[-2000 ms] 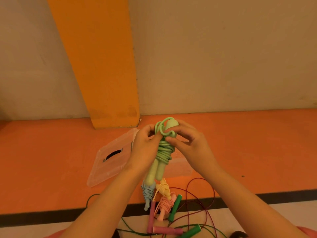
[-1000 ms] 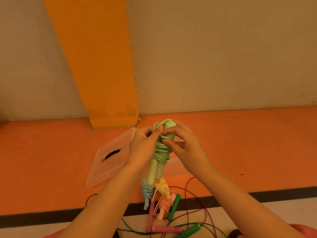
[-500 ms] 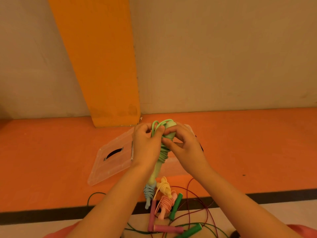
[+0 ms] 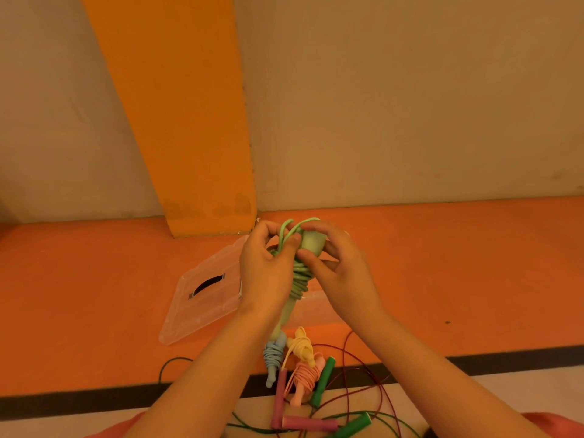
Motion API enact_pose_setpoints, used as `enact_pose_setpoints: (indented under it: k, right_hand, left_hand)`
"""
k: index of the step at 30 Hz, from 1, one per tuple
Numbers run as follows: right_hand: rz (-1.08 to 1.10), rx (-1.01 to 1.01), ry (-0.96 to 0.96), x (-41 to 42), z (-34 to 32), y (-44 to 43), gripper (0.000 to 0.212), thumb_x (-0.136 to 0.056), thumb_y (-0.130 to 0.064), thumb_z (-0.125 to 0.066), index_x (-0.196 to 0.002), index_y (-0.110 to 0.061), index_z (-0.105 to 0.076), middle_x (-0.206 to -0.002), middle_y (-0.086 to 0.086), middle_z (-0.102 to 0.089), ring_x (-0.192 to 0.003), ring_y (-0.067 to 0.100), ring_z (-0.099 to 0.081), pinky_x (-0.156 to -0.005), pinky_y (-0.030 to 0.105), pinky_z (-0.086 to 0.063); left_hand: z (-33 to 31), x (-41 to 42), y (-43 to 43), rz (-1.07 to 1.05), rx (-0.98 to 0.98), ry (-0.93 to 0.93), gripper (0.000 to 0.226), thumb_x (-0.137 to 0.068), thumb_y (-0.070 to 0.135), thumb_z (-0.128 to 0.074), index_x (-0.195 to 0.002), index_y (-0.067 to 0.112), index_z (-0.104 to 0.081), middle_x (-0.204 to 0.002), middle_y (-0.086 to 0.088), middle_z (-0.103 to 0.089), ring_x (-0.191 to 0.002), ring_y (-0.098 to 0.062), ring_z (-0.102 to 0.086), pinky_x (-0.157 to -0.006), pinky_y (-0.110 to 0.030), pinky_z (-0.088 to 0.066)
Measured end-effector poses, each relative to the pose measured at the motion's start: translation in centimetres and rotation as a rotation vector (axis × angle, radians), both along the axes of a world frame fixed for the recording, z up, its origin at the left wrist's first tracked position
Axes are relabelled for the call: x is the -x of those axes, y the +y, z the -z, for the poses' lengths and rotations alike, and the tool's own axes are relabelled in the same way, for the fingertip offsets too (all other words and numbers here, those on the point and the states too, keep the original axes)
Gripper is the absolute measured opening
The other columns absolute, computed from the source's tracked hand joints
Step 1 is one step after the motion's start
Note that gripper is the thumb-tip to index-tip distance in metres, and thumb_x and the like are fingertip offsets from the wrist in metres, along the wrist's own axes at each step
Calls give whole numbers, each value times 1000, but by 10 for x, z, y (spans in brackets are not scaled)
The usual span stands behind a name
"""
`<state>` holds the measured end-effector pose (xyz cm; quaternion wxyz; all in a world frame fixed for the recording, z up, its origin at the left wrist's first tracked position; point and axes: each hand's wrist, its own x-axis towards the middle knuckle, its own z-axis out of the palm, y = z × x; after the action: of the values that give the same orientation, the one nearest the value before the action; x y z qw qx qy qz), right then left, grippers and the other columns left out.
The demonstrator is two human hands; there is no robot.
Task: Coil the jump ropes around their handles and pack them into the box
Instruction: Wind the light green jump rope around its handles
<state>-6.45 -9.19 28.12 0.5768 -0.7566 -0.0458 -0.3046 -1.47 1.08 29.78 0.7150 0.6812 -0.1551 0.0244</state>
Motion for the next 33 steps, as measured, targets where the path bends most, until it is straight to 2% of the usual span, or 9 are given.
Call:
enact_pose_setpoints:
  k: [5, 8, 12, 16, 20, 24, 28, 31, 33]
  right_hand:
    - [53, 53, -45, 1, -5, 1, 35, -87, -11, -66, -104, -40, -55, -113, -22, -56, -113, 13, -57, -72, 28, -58]
    - [73, 44, -35, 0, -8, -3, 31, -86, -9, -67, -101, -34, -55, -114, -14, -57, -112, 14, -57, -69, 28, -58]
    - [134, 119, -38, -1, -7, -9, 21, -88, -10, -64, -101, -24, -55, -129, -5, -49, -122, 12, -50, -77, 11, -49]
    - [219, 211, -31, -3, -6, -17, 13, -91, -23, -57, -102, -19, -61, -138, 4, -49, -125, 13, -49, -88, 29, -51]
    - [222, 254, -8, -1, -7, -17, 15, -90, -26, -51, -98, -19, -62, -140, 6, -49, -124, -2, -42, -89, 24, -46]
    - [180, 254, 75, 4, -6, -14, 8, -94, -20, -55, -90, -27, -57, -148, 2, -38, -121, -25, -28, -91, 29, -44]
    - [155, 204, 139, 4, -9, -12, 10, -91, -18, -61, -96, -26, -63, -151, -5, -33, -127, 0, -39, -85, 19, -44]
    - [128, 64, 129, 4, -13, -13, 13, -88, -19, -65, -92, -31, -64, -148, -5, -38, -126, 3, -43, -96, 24, -46]
    - [119, -7, 145, 3, -14, -14, 10, -84, -23, -69, -88, -31, -66, -145, -8, -42, -126, -1, -43, -95, 15, -42]
  left_hand:
    - [-3, 1, 4, 90, 80, 68, 22, -89, 10, -63, -73, 25, -62, -83, -11, -65, -79, -33, -64, -71, -58, -52]
    - [-8, 2, 5, 174, 140, 115, 20, -86, 13, -59, -71, 24, -65, -80, -8, -64, -76, -24, -61, -69, -46, -50]
    - [-11, 0, 6, 239, 159, 137, 37, -95, -2, -41, -74, 18, -65, -73, 0, -64, -67, -12, -60, -59, -25, -49]
    - [-10, -4, 8, 254, 71, 62, 30, -95, -5, -42, -84, 12, -65, -88, -7, -66, -80, -15, -62, -70, -26, -50]
    - [-6, -5, 9, 210, -6, -27, 22, -92, -7, -48, -86, 6, -64, -93, -9, -68, -84, -10, -64, -69, -17, -49]
    - [-5, -3, 7, 179, -12, -46, 25, -88, -11, -54, -78, 11, -64, -91, 0, -71, -84, -5, -67, -69, -15, -49]
    - [-7, -4, 8, 187, -18, -45, 17, -85, -8, -60, -82, 7, -68, -95, -1, -71, -87, -2, -66, -72, -16, -50]
    - [-7, -3, 8, 173, -12, -55, 18, -84, -2, -66, -83, 15, -69, -90, 3, -70, -81, 2, -63, -66, -13, -48]
    - [-5, 0, 7, 162, -20, -64, 21, -83, 2, -69, -82, 23, -68, -85, 13, -68, -82, 2, -62, -69, -18, -48]
